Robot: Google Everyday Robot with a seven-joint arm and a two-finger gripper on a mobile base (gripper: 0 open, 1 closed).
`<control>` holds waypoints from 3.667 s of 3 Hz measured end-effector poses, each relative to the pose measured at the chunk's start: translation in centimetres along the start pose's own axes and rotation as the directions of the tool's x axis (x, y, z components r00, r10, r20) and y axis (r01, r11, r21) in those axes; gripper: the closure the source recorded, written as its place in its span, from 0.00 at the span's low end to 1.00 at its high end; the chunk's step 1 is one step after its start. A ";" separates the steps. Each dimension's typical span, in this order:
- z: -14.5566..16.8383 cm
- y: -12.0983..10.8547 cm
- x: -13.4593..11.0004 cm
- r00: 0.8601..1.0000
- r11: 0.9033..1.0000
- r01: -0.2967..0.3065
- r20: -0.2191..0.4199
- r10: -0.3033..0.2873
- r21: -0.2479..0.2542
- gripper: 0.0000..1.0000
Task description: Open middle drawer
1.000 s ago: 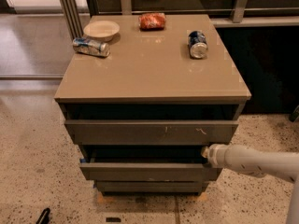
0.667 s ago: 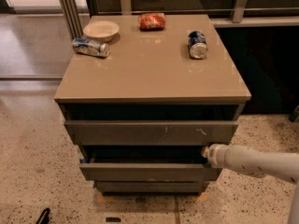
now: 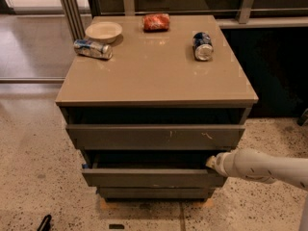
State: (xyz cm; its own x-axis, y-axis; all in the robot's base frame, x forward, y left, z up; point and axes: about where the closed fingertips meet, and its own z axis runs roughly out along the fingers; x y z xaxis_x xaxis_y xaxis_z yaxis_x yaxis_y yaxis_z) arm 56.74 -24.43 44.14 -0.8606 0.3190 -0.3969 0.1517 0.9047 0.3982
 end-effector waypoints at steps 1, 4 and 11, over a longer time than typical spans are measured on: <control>-2.0 1.0 1.8 0.999 0.998 -0.037 -0.013 0.037 -0.043 1.00; -1.0 0.8 4.9 0.992 0.999 0.016 -0.121 -0.019 -0.028 1.00; -2.2 0.1 15.9 0.962 0.990 0.052 -0.259 -0.084 -0.128 1.00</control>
Offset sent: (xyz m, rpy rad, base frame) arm -0.0203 0.0070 0.0111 0.0460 0.0084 -0.0068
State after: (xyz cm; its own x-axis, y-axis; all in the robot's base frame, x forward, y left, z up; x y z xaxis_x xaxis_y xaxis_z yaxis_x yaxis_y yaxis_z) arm 42.03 -19.93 39.64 -0.9668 0.1574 -0.2013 0.0430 0.8767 0.4791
